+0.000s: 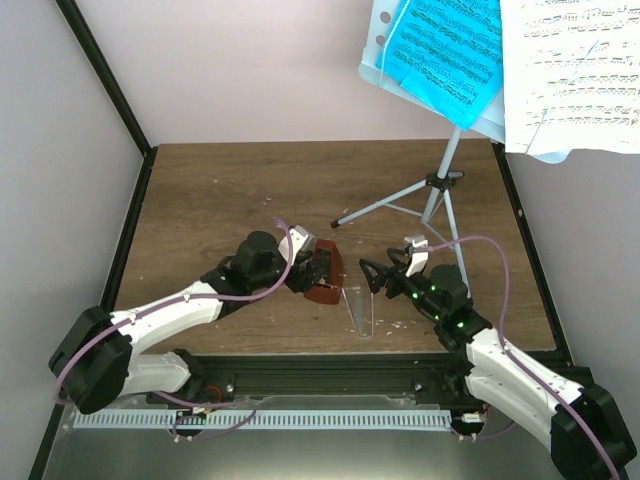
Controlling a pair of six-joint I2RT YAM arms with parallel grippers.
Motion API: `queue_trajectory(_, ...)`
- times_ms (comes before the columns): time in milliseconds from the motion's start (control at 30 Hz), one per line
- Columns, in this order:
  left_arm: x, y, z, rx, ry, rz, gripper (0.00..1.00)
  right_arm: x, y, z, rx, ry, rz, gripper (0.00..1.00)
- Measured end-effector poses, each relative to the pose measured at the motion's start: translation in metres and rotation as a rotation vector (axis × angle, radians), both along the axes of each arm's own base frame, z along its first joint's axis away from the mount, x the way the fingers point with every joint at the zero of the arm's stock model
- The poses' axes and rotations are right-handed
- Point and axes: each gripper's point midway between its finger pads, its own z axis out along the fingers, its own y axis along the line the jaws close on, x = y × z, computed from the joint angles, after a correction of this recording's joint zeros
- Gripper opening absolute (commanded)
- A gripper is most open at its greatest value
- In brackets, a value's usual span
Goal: Pack up the instrument practice props
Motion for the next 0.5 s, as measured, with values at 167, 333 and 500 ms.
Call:
queue_trajectory(167, 0.0024, 0.0012, -0.0017, 0.009, -0.004, 0.014, 0.54, -0.0002, -0.0012, -0.0036, 0.003, 0.008, -0.007, 1.0)
queue_trajectory(333, 0.0044, 0.0024, -0.0016, 0.012, -0.009, 0.026, 0.49, 0.0002, -0.002, -0.0048, 0.009, 0.015, -0.013, 1.0)
queue_trajectory(500, 0.0047, 0.0027, -0.0017, 0.013, -0.01, 0.028, 0.45, 0.0, -0.0021, -0.0057, 0.013, 0.021, -0.014, 1.0)
